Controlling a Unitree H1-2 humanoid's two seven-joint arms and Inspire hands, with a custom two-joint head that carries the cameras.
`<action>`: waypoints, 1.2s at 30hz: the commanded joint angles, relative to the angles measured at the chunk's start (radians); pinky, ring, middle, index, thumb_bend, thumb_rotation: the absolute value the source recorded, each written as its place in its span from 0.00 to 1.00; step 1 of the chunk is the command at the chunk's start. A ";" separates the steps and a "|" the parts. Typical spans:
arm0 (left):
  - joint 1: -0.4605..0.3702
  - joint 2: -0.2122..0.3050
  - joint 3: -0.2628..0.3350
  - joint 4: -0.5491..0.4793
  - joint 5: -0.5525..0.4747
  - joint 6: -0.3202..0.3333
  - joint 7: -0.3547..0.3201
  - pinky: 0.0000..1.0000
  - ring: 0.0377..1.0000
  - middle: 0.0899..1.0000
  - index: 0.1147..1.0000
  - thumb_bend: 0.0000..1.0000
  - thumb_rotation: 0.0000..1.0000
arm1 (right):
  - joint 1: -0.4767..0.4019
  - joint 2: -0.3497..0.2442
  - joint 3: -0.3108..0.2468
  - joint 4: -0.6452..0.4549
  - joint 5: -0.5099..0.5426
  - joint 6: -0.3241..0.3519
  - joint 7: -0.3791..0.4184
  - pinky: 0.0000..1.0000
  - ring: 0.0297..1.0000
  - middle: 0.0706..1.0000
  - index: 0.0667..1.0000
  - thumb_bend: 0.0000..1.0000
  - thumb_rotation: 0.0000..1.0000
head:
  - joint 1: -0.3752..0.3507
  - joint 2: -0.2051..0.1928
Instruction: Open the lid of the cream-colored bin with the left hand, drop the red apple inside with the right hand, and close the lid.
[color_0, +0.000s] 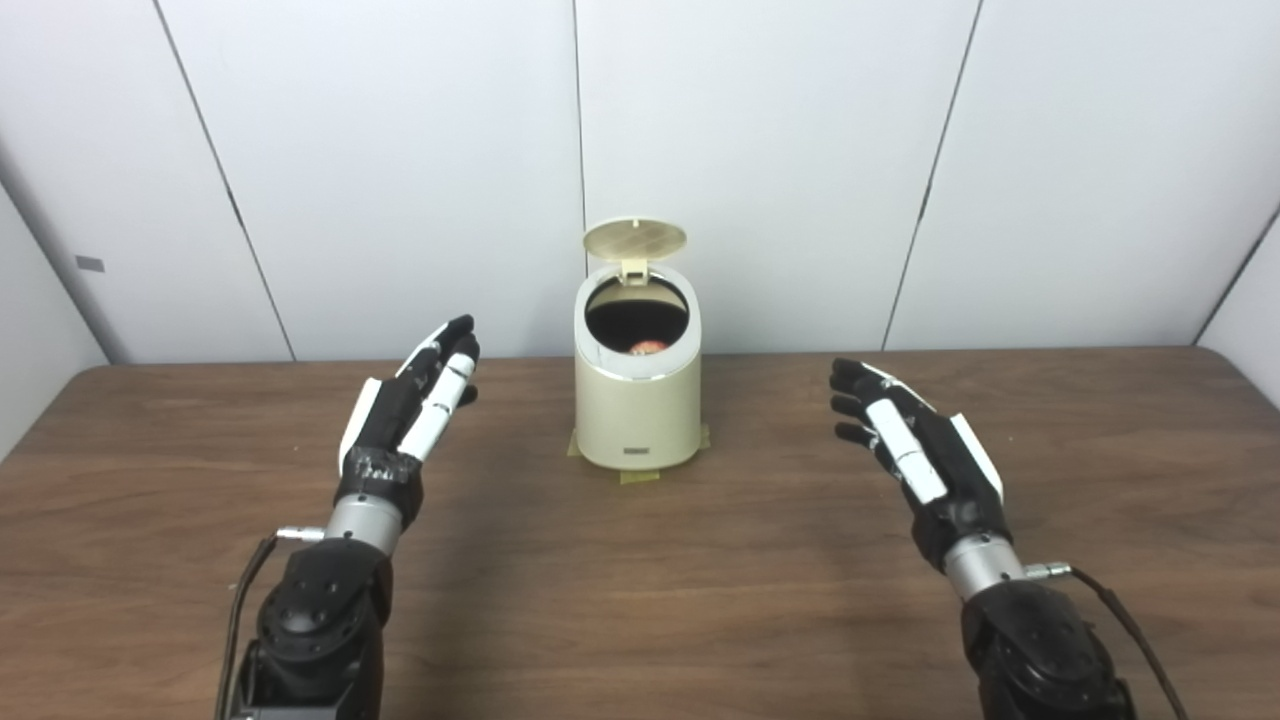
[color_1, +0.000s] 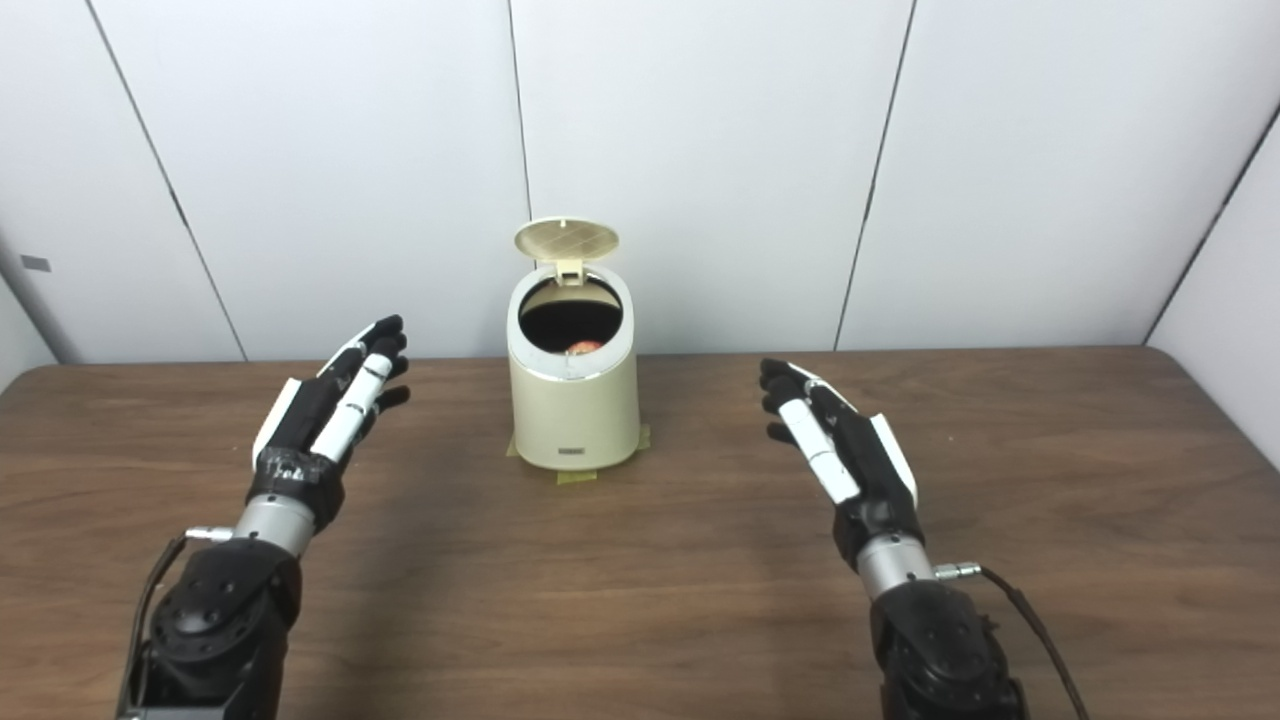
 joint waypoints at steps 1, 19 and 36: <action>-0.072 0.008 -0.008 -0.007 0.001 -0.033 -0.004 0.87 0.92 0.92 0.91 0.51 0.75 | -0.016 -0.001 -0.002 -0.012 0.015 -0.067 0.001 0.85 0.88 0.87 0.83 0.61 0.96 | 0.002 0.001; -0.268 0.045 0.052 0.090 -0.068 0.042 0.005 0.89 0.92 0.93 0.93 0.47 0.85 | 0.068 0.012 0.026 0.016 -0.021 -0.167 -0.021 0.87 0.89 0.89 0.84 0.61 0.99 | 0.003 -0.010; -0.389 0.061 -0.031 0.207 -0.027 -0.009 -0.027 0.88 0.90 0.90 0.88 0.46 0.92 | 0.095 0.019 0.056 0.017 -0.048 -0.188 -0.023 0.84 0.90 0.90 0.87 0.58 1.00 | 0.026 -0.039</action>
